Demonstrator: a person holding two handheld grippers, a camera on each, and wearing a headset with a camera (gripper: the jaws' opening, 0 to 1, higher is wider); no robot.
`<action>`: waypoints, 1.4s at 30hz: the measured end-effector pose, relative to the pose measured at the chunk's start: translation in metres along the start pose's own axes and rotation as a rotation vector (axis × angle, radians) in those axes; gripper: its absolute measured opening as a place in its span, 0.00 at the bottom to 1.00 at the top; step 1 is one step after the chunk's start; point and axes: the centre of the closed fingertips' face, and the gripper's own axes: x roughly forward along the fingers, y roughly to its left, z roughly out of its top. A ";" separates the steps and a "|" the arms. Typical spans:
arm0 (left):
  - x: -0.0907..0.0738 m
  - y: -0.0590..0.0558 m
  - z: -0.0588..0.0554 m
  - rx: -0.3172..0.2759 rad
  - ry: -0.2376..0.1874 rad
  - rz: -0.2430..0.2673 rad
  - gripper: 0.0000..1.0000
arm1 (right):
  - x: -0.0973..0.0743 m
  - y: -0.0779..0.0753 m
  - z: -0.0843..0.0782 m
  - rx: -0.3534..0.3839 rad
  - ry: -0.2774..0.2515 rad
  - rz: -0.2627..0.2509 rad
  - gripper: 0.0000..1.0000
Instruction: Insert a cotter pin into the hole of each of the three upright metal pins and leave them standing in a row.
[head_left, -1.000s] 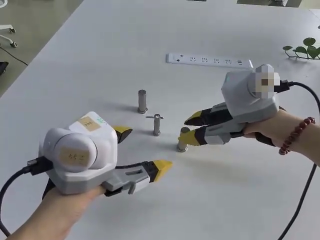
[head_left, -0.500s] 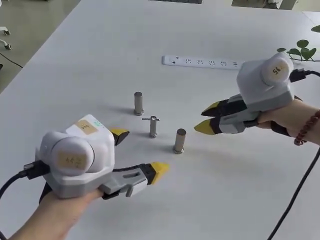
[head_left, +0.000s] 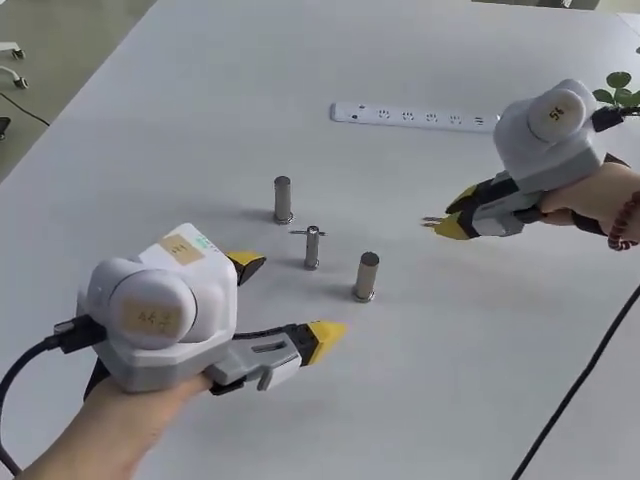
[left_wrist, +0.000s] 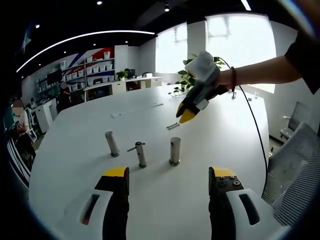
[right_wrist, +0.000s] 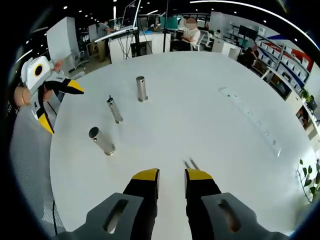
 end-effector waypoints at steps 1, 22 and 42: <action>0.000 0.000 0.001 0.001 -0.003 0.000 0.64 | 0.001 -0.006 -0.005 0.015 0.031 -0.031 0.15; 0.006 0.010 -0.005 -0.030 0.023 0.007 0.63 | 0.031 -0.033 -0.030 -0.041 0.135 -0.001 0.03; 0.004 0.009 -0.008 -0.031 0.031 0.004 0.61 | 0.028 -0.025 -0.032 -0.125 0.226 0.025 0.00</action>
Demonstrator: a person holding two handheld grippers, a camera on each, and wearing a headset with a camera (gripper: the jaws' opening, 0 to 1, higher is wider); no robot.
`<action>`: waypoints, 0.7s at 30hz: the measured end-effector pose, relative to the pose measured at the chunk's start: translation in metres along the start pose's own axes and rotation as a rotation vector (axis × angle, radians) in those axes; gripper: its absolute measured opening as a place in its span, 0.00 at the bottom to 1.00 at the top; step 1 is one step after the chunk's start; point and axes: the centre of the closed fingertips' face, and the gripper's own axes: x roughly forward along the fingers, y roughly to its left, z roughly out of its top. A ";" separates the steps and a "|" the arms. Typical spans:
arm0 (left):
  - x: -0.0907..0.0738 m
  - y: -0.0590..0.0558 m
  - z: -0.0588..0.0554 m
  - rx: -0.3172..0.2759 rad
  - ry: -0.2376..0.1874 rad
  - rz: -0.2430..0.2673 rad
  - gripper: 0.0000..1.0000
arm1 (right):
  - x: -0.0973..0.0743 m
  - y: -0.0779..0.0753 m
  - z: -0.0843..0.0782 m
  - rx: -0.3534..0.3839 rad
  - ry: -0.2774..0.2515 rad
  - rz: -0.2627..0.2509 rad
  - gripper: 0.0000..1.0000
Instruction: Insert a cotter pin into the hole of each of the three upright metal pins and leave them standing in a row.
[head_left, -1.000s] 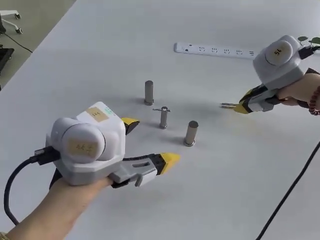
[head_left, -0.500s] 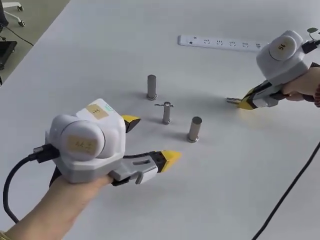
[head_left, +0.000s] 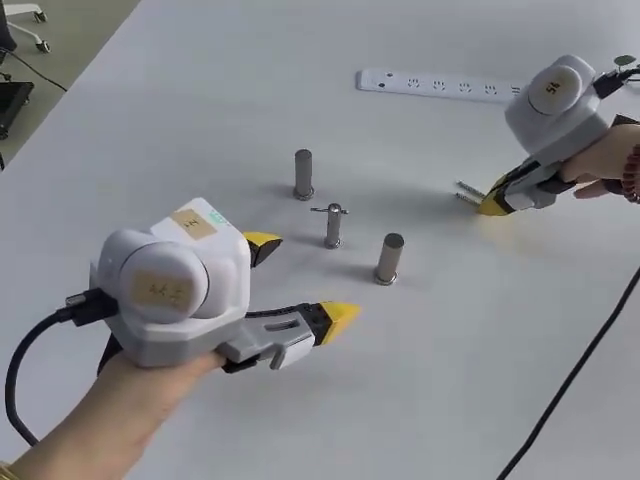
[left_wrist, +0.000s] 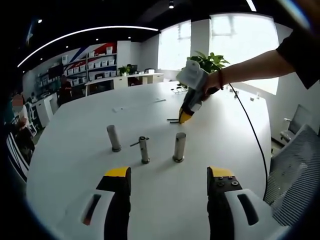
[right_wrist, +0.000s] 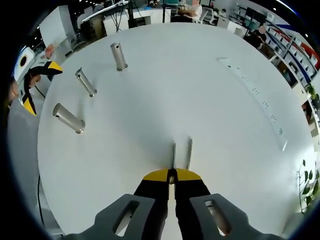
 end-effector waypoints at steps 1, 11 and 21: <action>0.000 0.000 0.000 0.001 0.001 0.000 0.60 | 0.000 0.001 0.000 -0.025 0.009 -0.007 0.00; -0.002 0.000 0.005 0.000 -0.004 0.001 0.58 | -0.001 0.007 0.002 -0.034 -0.008 -0.014 0.00; -0.005 0.002 0.016 0.003 -0.020 -0.003 0.55 | -0.015 0.020 0.017 -0.140 -0.069 -0.047 0.00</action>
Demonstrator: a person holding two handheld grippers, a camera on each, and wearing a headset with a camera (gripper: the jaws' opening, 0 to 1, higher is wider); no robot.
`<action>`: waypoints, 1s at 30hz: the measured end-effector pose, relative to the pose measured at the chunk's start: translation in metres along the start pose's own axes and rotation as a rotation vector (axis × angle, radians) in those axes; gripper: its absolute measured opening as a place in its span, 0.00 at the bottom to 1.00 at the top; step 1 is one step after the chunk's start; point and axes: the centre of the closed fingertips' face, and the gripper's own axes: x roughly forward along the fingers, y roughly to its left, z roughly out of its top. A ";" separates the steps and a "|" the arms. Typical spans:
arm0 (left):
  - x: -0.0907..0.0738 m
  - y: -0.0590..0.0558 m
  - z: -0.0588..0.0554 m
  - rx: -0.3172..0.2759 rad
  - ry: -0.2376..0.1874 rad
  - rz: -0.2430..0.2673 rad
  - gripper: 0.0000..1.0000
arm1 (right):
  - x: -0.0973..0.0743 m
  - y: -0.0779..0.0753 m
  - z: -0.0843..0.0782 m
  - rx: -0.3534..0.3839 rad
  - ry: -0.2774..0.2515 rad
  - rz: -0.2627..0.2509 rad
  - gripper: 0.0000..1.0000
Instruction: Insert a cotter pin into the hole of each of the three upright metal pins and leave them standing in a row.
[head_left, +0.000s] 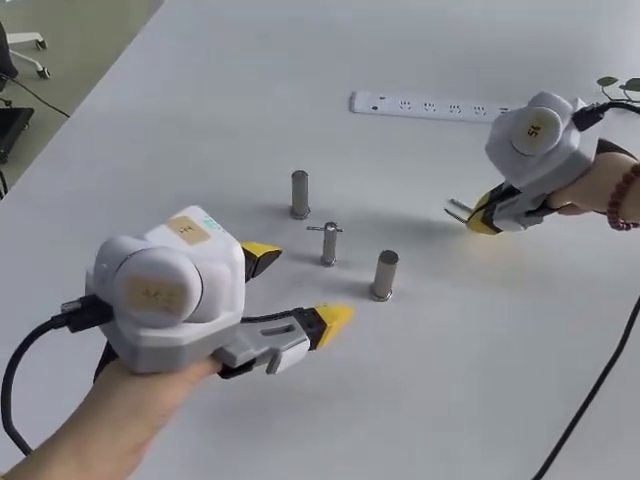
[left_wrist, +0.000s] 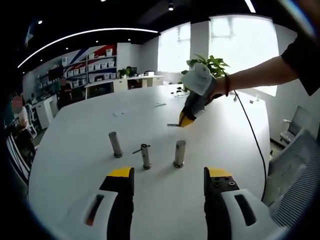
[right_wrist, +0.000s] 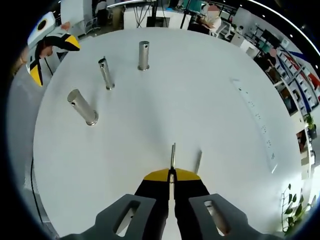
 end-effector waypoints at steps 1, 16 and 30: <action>0.000 0.000 0.002 0.002 -0.004 -0.003 0.55 | -0.002 0.002 0.003 -0.010 -0.010 -0.001 0.00; 0.012 -0.005 0.034 -0.026 -0.045 -0.068 0.41 | -0.051 0.050 0.066 -0.176 -0.182 -0.035 0.00; 0.022 -0.014 0.048 -0.118 -0.031 -0.144 0.30 | -0.071 0.095 0.100 -0.348 -0.272 -0.020 0.00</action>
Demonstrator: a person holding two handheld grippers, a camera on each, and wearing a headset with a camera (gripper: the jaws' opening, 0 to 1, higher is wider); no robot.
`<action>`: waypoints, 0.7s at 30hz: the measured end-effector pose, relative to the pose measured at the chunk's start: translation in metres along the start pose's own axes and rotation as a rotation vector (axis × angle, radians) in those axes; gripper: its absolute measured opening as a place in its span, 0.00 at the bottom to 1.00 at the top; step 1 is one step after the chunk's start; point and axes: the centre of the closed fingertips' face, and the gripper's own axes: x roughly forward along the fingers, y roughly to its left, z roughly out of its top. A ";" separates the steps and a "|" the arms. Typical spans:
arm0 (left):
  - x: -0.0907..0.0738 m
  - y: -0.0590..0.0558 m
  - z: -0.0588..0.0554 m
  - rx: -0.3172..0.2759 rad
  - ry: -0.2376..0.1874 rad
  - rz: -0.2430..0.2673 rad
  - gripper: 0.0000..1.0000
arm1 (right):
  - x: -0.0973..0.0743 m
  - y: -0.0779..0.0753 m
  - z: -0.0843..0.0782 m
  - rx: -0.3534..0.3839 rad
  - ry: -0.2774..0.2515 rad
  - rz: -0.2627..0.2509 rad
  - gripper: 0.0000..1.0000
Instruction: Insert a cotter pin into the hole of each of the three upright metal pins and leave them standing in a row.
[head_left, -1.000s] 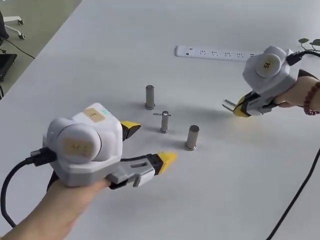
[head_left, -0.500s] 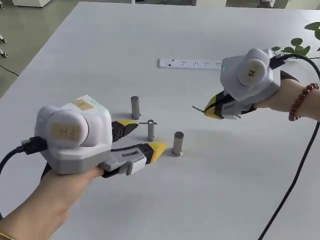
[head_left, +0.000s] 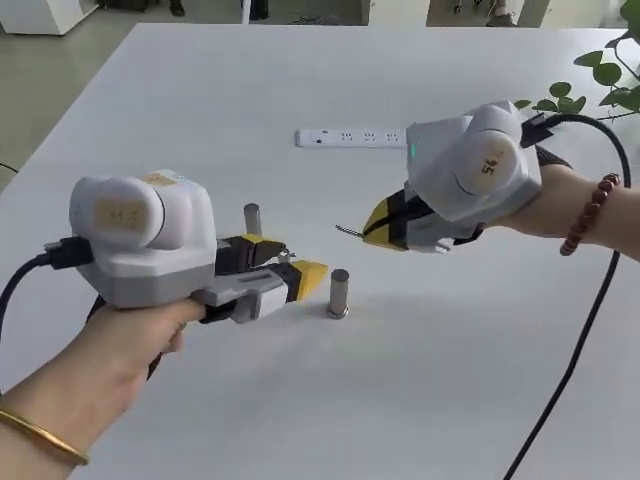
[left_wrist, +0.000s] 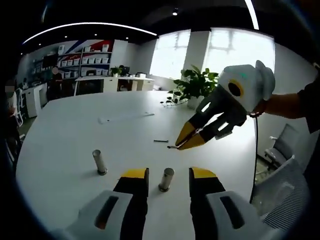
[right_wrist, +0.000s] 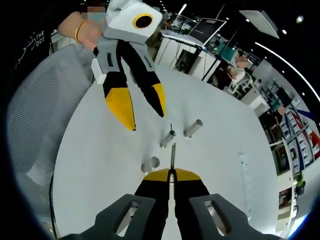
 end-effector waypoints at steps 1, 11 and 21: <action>0.000 -0.001 -0.001 -0.007 0.006 -0.005 0.29 | 0.000 0.002 0.003 -0.011 0.000 0.002 0.00; -0.001 -0.010 -0.007 -0.110 0.045 -0.045 0.20 | 0.003 0.010 0.020 -0.053 -0.058 0.030 0.00; -0.001 -0.021 -0.005 -0.206 0.050 -0.111 0.13 | 0.001 0.024 0.029 -0.099 -0.065 0.053 0.00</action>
